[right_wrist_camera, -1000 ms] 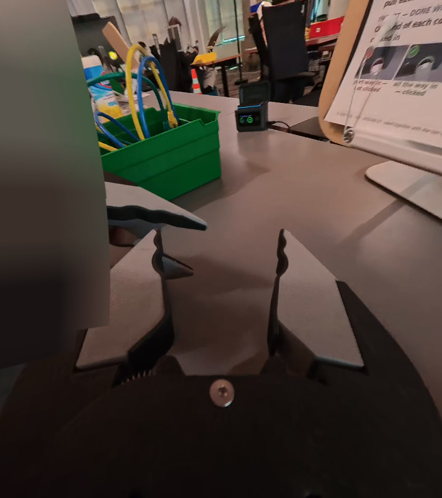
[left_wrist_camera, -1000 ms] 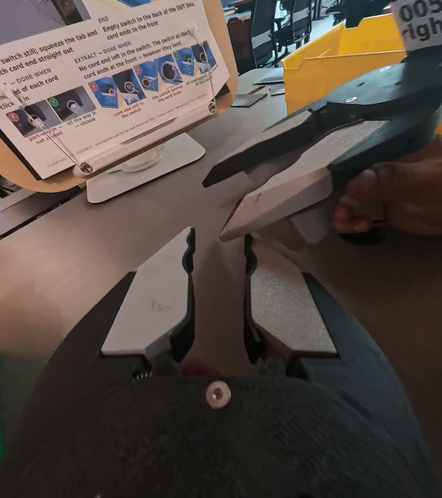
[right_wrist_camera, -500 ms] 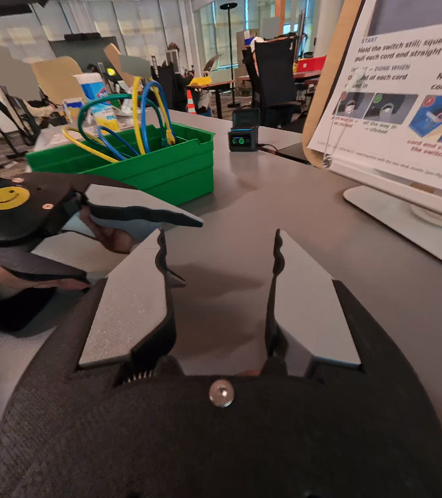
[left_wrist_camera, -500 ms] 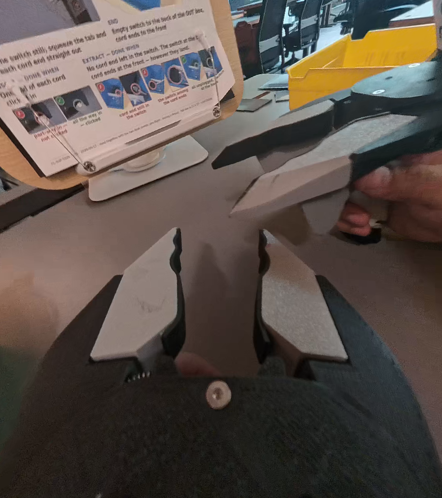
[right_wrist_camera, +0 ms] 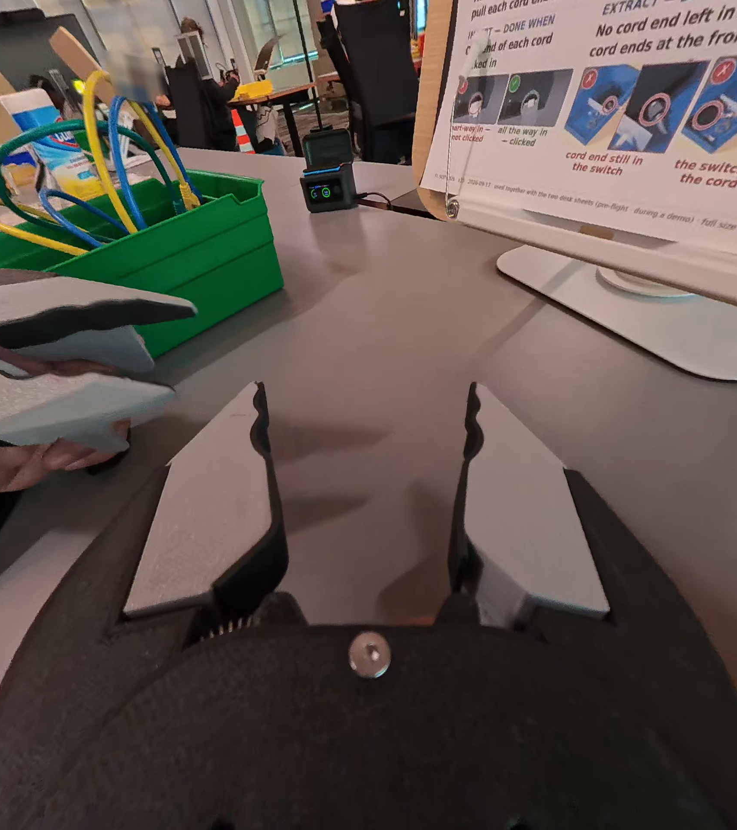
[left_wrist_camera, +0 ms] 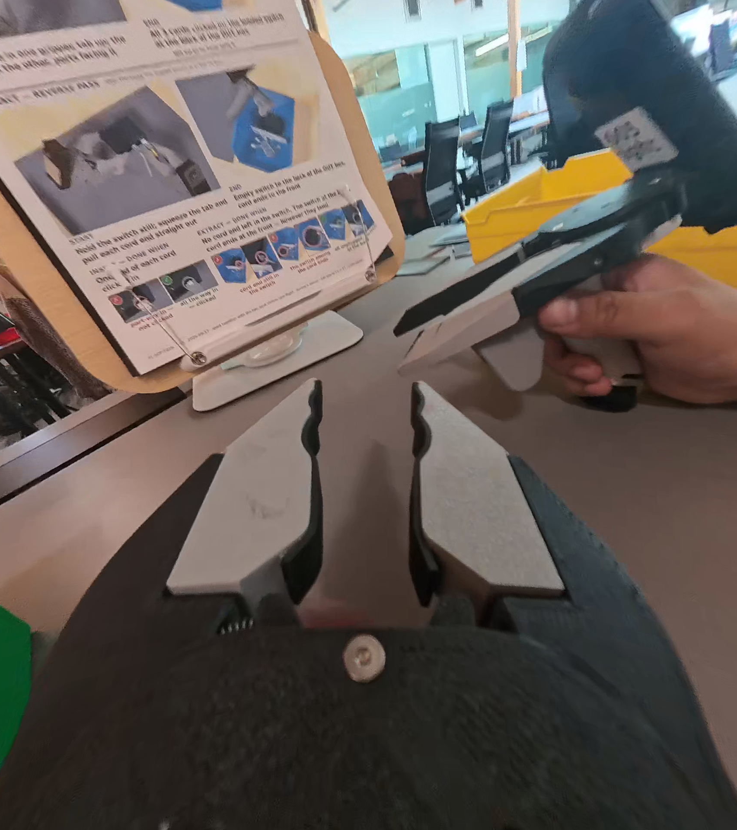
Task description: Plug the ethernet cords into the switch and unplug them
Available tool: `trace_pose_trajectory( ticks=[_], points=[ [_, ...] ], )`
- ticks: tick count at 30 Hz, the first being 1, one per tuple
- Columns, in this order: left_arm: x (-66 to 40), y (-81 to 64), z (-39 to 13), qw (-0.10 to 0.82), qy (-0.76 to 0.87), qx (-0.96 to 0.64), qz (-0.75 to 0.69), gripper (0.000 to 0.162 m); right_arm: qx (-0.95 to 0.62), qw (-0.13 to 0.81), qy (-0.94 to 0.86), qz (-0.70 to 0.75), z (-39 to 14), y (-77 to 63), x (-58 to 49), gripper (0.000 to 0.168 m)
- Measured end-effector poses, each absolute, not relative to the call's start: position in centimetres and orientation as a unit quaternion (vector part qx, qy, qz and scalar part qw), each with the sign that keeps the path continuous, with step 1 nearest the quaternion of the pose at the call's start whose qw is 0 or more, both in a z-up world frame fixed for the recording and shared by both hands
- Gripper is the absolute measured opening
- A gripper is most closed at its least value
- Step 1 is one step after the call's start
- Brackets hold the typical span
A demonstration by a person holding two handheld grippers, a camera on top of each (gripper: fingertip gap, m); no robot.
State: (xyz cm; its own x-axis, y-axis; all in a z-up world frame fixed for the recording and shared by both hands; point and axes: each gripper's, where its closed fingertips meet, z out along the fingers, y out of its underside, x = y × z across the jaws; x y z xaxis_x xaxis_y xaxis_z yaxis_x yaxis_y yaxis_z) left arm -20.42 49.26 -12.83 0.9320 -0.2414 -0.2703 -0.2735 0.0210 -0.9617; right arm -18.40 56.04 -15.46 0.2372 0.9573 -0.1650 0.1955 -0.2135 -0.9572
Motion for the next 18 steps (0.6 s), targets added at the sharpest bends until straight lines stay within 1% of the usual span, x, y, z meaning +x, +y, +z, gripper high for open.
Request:
trace_pose_trajectory(
  ticks=[3, 8, 12, 14, 15, 18],
  points=[
    [-20.5, 48.9, -12.4, 0.703, 0.181, -0.688, 0.0, 0.032, -0.65, 0.437, -0.452, 0.427, -15.7, 55.9, -18.6, 0.085],
    [-20.8, 49.5, -13.1, 0.682, 0.18, -0.709, 0.013, 0.035, -0.634, 0.426, -0.471, 0.44, -15.7, 55.1, -19.7, 0.073],
    [-21.8, 50.0, -13.6, 0.671, 0.185, -0.715, 0.065, 0.038, -0.623, 0.408, -0.501, 0.441, -16.1, 54.2, -21.0, 0.072],
    [-22.8, 49.9, -13.2, 0.681, 0.172, -0.706, 0.089, 0.032, -0.618, 0.411, -0.514, 0.429, -16.2, 53.8, -21.3, 0.072],
    [-22.9, 49.8, -13.0, 0.685, 0.168, -0.704, 0.082, 0.03, -0.615, 0.414, -0.519, 0.425, -16.3, 53.6, -21.4, 0.071],
    [-23.6, 50.0, -13.3, 0.675, 0.156, -0.718, 0.066, 0.034, -0.61, 0.42, -0.525, 0.419, -16.3, 53.3, -21.7, 0.072]
  ],
)
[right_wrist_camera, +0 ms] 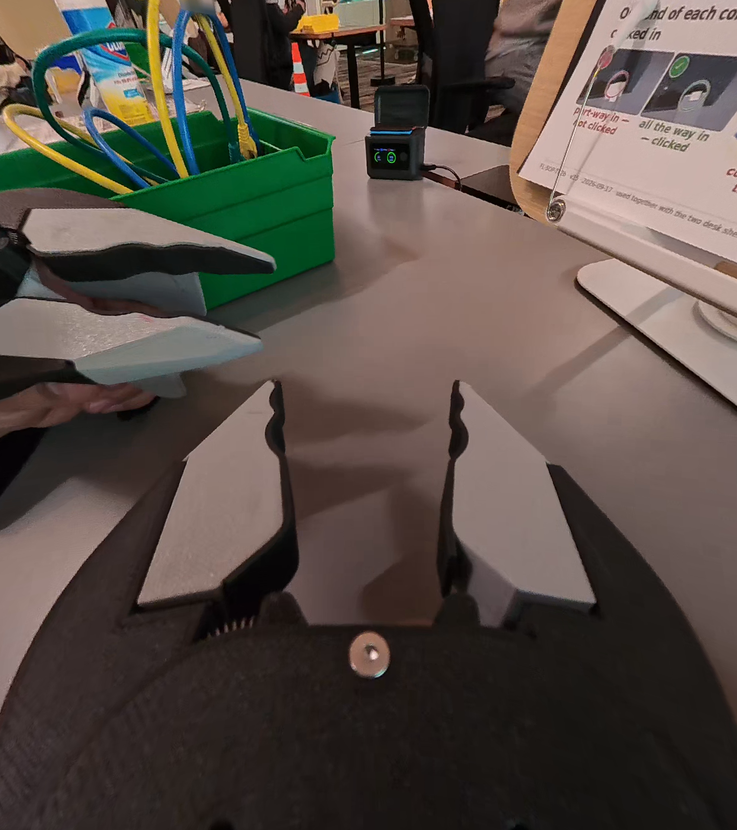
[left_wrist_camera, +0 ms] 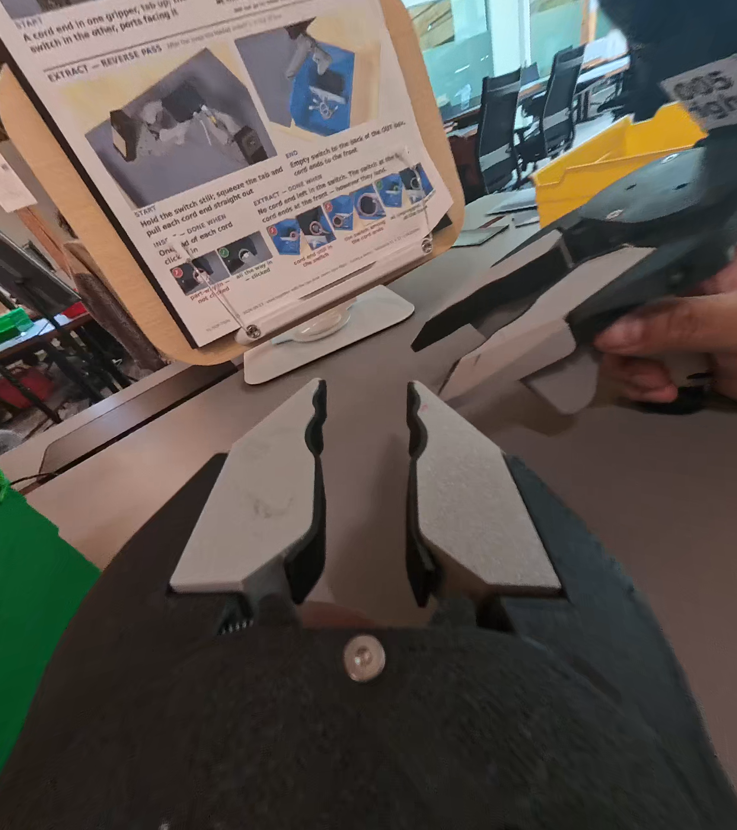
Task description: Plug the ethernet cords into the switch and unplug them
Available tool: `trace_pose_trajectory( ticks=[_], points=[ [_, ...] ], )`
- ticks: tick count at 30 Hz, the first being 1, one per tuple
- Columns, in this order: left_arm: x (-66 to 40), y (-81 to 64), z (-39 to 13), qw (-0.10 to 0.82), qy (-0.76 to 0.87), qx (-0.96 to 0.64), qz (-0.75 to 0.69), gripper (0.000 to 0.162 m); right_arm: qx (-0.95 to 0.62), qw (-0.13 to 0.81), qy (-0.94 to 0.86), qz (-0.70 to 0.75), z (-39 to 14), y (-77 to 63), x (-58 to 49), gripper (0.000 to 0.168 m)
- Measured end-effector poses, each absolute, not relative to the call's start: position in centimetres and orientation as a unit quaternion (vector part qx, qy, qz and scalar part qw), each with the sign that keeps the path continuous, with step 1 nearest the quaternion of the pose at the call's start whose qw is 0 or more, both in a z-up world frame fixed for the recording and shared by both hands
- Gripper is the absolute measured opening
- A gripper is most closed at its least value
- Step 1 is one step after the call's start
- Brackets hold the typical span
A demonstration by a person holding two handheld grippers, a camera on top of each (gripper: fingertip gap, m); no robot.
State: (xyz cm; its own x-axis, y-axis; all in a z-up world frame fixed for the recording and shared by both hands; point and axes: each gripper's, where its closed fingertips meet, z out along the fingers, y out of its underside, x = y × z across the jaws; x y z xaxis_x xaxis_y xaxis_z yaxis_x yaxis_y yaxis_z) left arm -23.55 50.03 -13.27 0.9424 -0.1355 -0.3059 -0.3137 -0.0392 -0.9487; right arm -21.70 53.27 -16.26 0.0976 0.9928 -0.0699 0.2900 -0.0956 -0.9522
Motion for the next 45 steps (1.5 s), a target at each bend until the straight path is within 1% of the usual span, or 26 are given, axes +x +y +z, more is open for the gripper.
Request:
trace_pose_trajectory(
  ticks=[2, 7, 11, 13, 18, 20, 24, 29, 38, 40, 41, 44, 45],
  points=[
    [-23.8, 50.1, -13.5, 0.668, 0.157, -0.723, 0.075, 0.034, -0.61, 0.419, -0.522, 0.424, -16.1, 53.3, -21.7, 0.071],
    [-24.0, 49.9, -13.3, 0.677, 0.171, -0.711, 0.087, 0.027, -0.632, 0.412, -0.493, 0.433, -16.2, 54.2, -22.0, 0.071],
    [-25.4, 49.2, -12.2, 0.706, 0.14, -0.686, 0.106, 0.021, -0.644, 0.414, -0.482, 0.426, -16.3, 55.0, -22.3, 0.07],
    [-26.0, 49.1, -11.9, 0.711, 0.121, -0.685, 0.102, 0.021, -0.64, 0.421, -0.486, 0.421, -16.2, 55.0, -22.3, 0.07],
    [-27.6, 49.4, -11.9, 0.707, 0.05, -0.701, 0.079, 0.029, -0.619, 0.455, -0.491, 0.41, -15.6, 54.4, -21.3, 0.069],
    [-27.4, 49.6, -12.1, 0.703, 0.048, -0.708, 0.057, 0.033, -0.614, 0.462, -0.487, 0.415, -15.3, 54.2, -20.9, 0.069],
    [-26.3, 50.0, -13.0, 0.678, 0.061, -0.731, 0.038, 0.037, -0.616, 0.44, -0.492, 0.429, -15.5, 53.6, -21.0, 0.071],
    [-25.0, 50.3, -13.6, 0.663, 0.098, -0.739, 0.076, 0.037, -0.625, 0.404, -0.532, 0.403, -17.1, 52.7, -21.8, 0.073],
    [-25.9, 50.2, -13.9, 0.653, 0.081, -0.751, 0.054, 0.041, -0.633, 0.421, -0.509, 0.404, -16.6, 53.5, -21.2, 0.069],
    [-26.1, 50.1, -13.7, 0.659, 0.076, -0.746, 0.056, 0.04, -0.641, 0.424, -0.501, 0.398, -16.7, 54.0, -21.2, 0.069],
    [-26.1, 50.0, -13.5, 0.664, 0.076, -0.742, 0.052, 0.038, -0.645, 0.425, -0.496, 0.398, -16.7, 54.2, -21.2, 0.068],
    [-26.4, 49.9, -13.4, 0.67, 0.064, -0.738, 0.043, 0.035, -0.65, 0.413, -0.49, 0.408, -16.8, 54.3, -21.1, 0.045],
    [-26.6, 50.0, -13.5, 0.667, 0.059, -0.742, 0.038, 0.036, -0.651, 0.401, -0.495, 0.413, -17.0, 54.1, -21.2, 0.043]
  ],
)
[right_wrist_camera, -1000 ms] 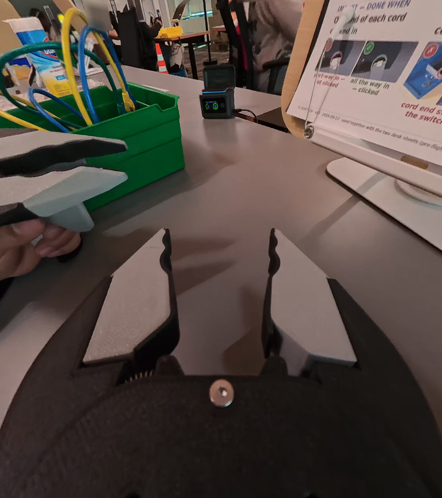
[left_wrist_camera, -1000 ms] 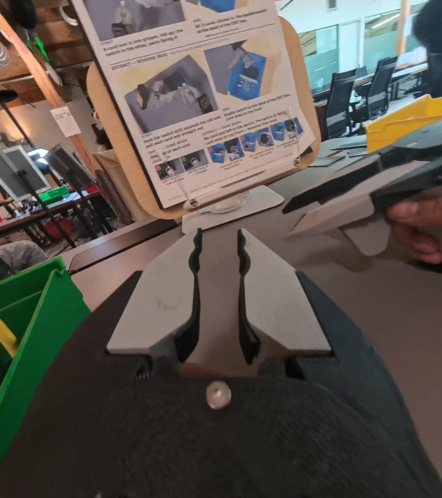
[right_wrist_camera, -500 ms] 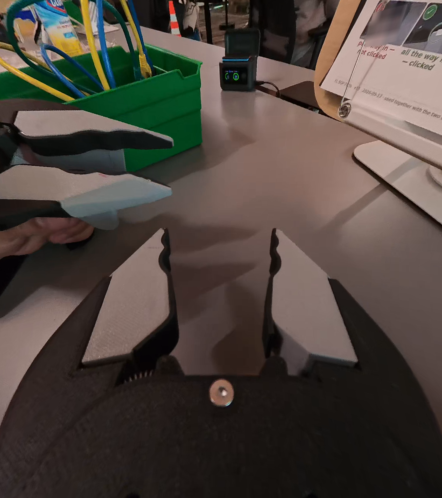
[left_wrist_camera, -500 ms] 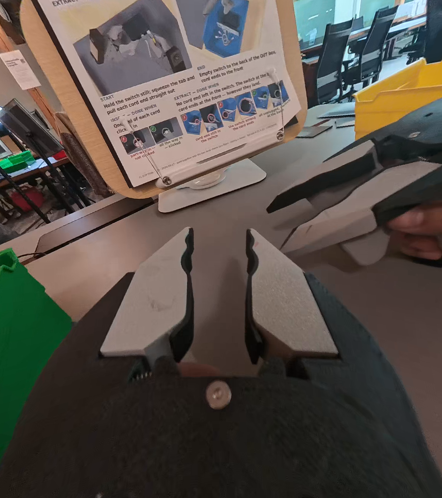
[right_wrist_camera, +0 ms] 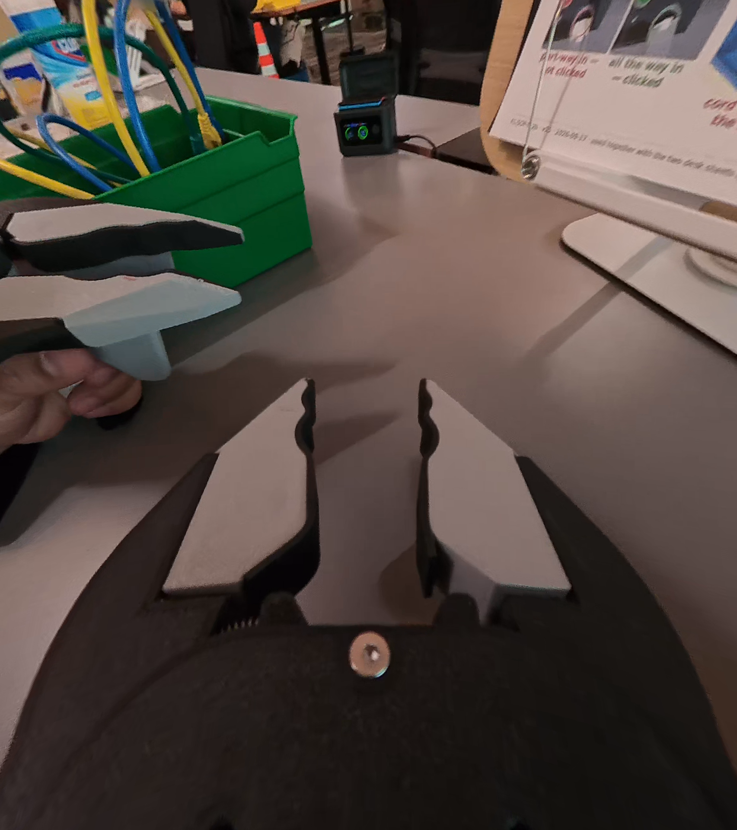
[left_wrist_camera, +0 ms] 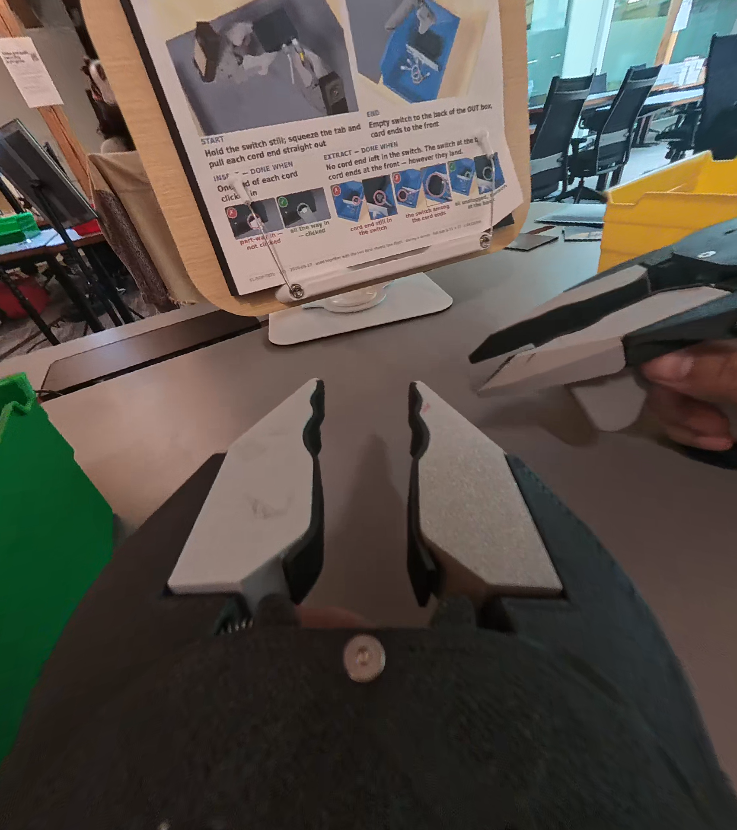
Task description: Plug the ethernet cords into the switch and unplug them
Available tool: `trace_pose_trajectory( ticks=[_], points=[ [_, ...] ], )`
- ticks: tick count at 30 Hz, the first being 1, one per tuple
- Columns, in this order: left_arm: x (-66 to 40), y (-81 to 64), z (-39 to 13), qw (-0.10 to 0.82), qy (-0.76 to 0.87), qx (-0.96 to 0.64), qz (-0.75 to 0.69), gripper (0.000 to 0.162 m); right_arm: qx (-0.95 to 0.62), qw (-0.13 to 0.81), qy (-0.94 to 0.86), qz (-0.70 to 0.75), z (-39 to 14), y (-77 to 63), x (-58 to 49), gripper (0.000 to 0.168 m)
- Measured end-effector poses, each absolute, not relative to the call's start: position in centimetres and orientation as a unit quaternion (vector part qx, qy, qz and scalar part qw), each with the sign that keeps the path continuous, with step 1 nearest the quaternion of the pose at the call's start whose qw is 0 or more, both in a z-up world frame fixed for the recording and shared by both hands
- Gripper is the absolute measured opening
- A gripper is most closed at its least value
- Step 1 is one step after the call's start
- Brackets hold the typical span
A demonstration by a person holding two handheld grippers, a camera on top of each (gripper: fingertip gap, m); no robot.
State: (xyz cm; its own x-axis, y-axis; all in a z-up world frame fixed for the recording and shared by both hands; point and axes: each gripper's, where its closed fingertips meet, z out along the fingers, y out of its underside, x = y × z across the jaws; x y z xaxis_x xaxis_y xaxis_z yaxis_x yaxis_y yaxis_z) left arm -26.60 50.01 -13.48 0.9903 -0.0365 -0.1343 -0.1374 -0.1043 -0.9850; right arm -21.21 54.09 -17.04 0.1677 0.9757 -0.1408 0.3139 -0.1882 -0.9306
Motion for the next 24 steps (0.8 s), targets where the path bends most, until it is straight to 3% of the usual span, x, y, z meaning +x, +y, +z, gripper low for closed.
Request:
trace_pose_trajectory(
  ticks=[2, 6, 9, 16, 21, 24],
  points=[
    [-26.5, 50.4, -13.8, 0.659, 0.058, -0.75, 0.022, 0.038, -0.654, 0.386, -0.504, 0.411, -17.5, 54.0, -21.5, 0.053],
    [-25.3, 51.4, -14.4, 0.643, 0.087, -0.76, 0.016, 0.038, -0.64, 0.402, -0.523, 0.395, -17.4, 54.0, -22.5, 0.057],
    [-24.4, 52.1, -15.0, 0.626, 0.107, -0.772, 0.025, 0.04, -0.632, 0.403, -0.542, 0.379, -17.7, 53.9, -23.3, 0.051],
    [-23.7, 52.2, -15.0, 0.626, 0.118, -0.769, 0.048, 0.025, -0.633, 0.395, -0.543, 0.386, -17.8, 54.0, -23.8, 0.052],
    [-25.3, 54.5, -14.8, 0.598, 0.109, -0.792, 0.063, 0.05, -0.637, 0.391, -0.535, 0.395, -17.7, 54.2, -23.4, 0.052],
    [-25.9, 55.9, -13.0, 0.617, 0.115, -0.775, 0.073, 0.046, -0.643, 0.392, -0.525, 0.397, -17.6, 54.6, -22.9, 0.05]
  ],
)
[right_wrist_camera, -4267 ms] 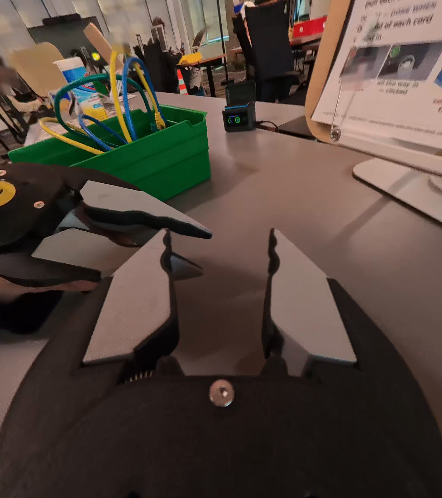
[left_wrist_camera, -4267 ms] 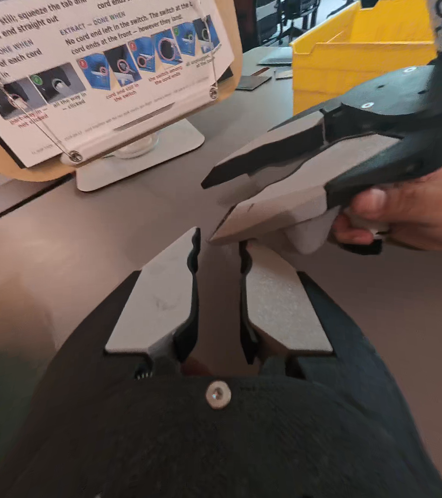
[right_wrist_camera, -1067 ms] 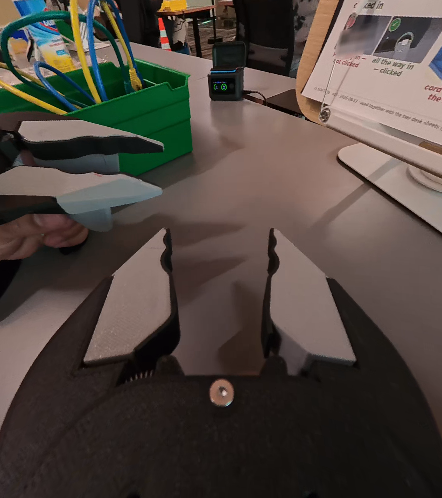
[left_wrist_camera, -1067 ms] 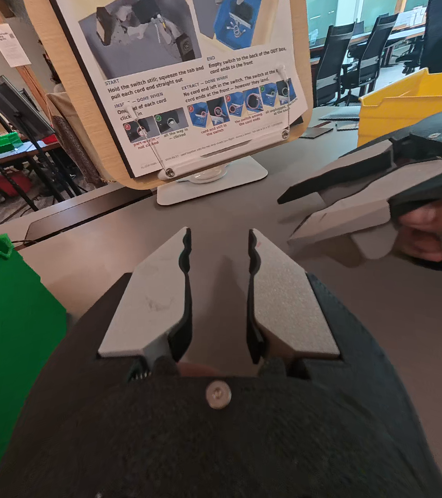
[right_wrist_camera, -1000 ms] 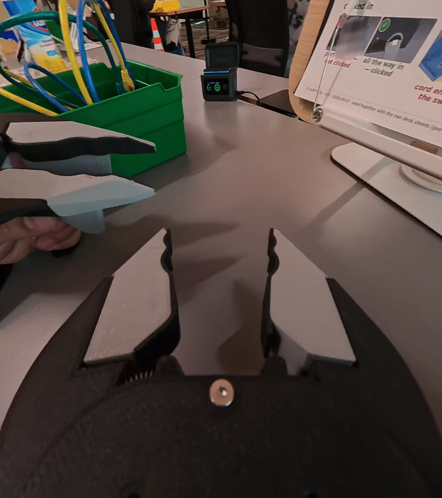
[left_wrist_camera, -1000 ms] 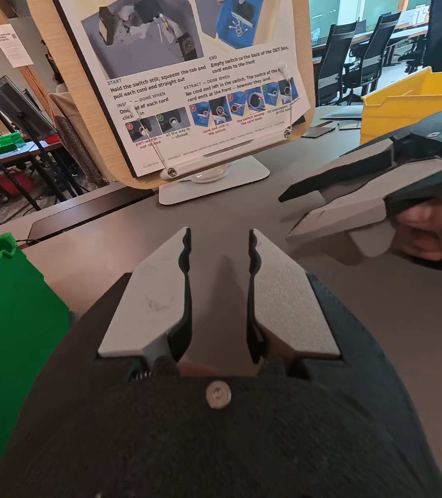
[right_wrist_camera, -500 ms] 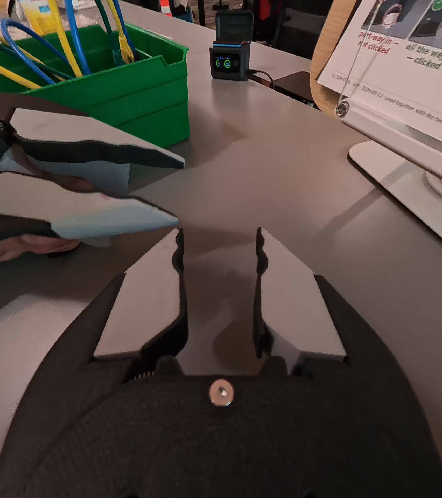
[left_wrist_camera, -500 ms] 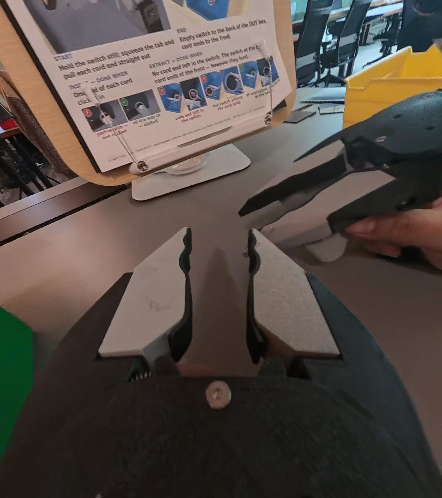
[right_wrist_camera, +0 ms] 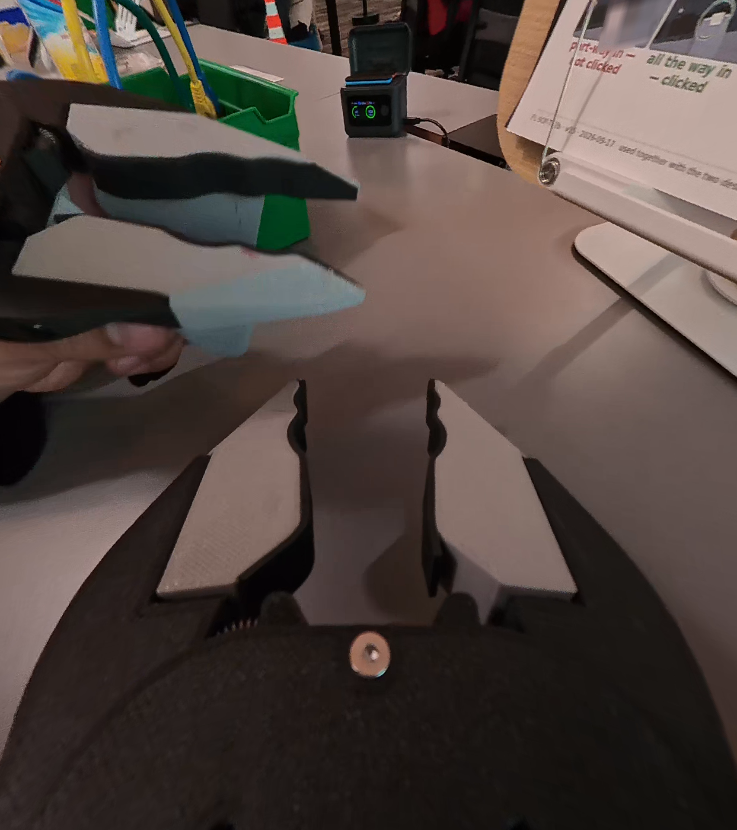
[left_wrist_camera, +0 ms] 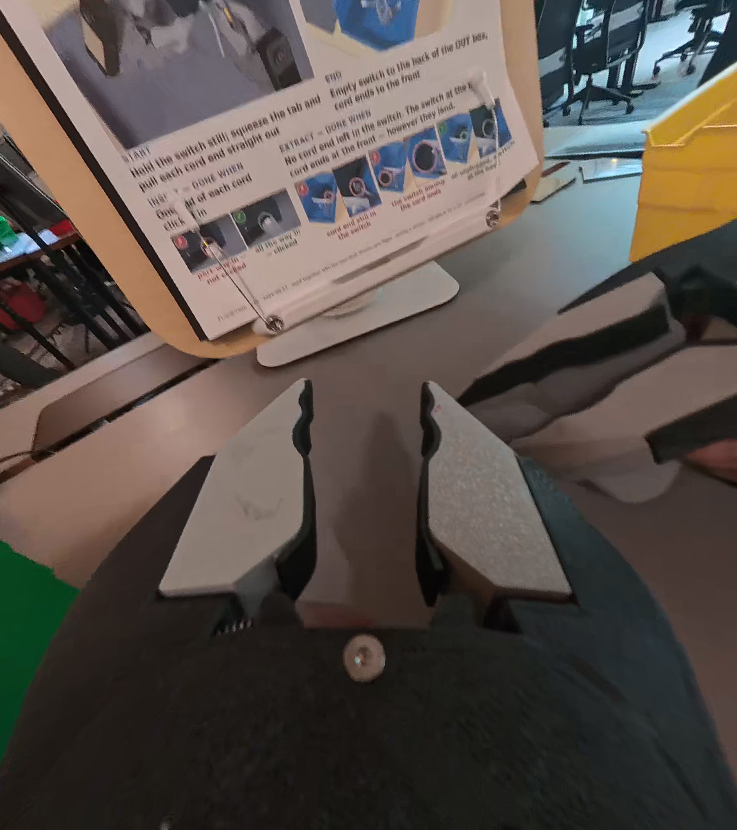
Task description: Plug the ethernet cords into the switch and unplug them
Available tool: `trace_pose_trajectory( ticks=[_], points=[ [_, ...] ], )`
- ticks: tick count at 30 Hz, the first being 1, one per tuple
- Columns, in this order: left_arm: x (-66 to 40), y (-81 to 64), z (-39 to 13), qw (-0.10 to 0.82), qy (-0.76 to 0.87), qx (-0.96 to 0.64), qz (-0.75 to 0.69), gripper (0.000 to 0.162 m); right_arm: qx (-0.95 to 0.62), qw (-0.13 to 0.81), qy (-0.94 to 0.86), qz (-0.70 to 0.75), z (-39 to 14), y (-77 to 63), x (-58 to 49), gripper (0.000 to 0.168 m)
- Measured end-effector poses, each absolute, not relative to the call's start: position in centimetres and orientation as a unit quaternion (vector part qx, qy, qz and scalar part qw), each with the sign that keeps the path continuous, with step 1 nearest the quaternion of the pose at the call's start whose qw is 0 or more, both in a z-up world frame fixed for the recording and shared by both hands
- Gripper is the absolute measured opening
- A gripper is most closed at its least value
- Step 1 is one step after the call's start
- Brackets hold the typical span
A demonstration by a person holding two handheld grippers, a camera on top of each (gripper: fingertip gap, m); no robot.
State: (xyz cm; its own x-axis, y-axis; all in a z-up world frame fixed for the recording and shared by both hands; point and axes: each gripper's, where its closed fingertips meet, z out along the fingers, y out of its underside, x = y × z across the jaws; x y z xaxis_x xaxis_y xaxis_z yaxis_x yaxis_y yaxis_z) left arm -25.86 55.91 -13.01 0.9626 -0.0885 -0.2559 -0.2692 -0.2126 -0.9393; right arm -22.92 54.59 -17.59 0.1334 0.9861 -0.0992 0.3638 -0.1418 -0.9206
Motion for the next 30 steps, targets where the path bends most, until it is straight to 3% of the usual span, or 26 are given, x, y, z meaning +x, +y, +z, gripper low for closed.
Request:
trace_pose_trajectory(
  ticks=[6, 12, 16, 21, 23, 24, 30],
  points=[
    [-25.3, 55.0, -16.2, 0.585, 0.107, -0.803, 0.032, 0.048, -0.659, 0.366, -0.487, 0.44, -17.3, 55.6, -22.4, 0.047],
    [-24.8, 54.3, -15.7, 0.597, 0.119, -0.792, 0.038, 0.048, -0.653, 0.373, -0.476, 0.455, -16.7, 55.6, -22.2, 0.041],
    [-24.9, 54.4, -16.1, 0.594, 0.124, -0.793, 0.053, 0.048, -0.651, 0.39, -0.478, 0.443, -16.6, 55.5, -22.0, 0.0],
    [-25.1, 54.3, -15.4, 0.606, 0.123, -0.783, 0.065, 0.049, -0.654, 0.414, -0.483, 0.41, -16.7, 55.7, -21.9, 0.0],
    [-25.4, 54.2, -15.3, 0.608, 0.119, -0.782, 0.072, 0.05, -0.651, 0.418, -0.489, 0.404, -16.7, 55.6, -22.0, 0.03],
    [-25.6, 54.2, -15.4, 0.607, 0.116, -0.783, 0.073, 0.05, -0.648, 0.418, -0.492, 0.403, -16.8, 55.4, -22.0, 0.034],
    [-23.7, 52.2, -15.5, 0.6, 0.092, -0.794, 0.025, 0.05, -0.638, 0.432, -0.509, 0.385, -16.8, 55.5, -22.0, 0.035]
  ],
)
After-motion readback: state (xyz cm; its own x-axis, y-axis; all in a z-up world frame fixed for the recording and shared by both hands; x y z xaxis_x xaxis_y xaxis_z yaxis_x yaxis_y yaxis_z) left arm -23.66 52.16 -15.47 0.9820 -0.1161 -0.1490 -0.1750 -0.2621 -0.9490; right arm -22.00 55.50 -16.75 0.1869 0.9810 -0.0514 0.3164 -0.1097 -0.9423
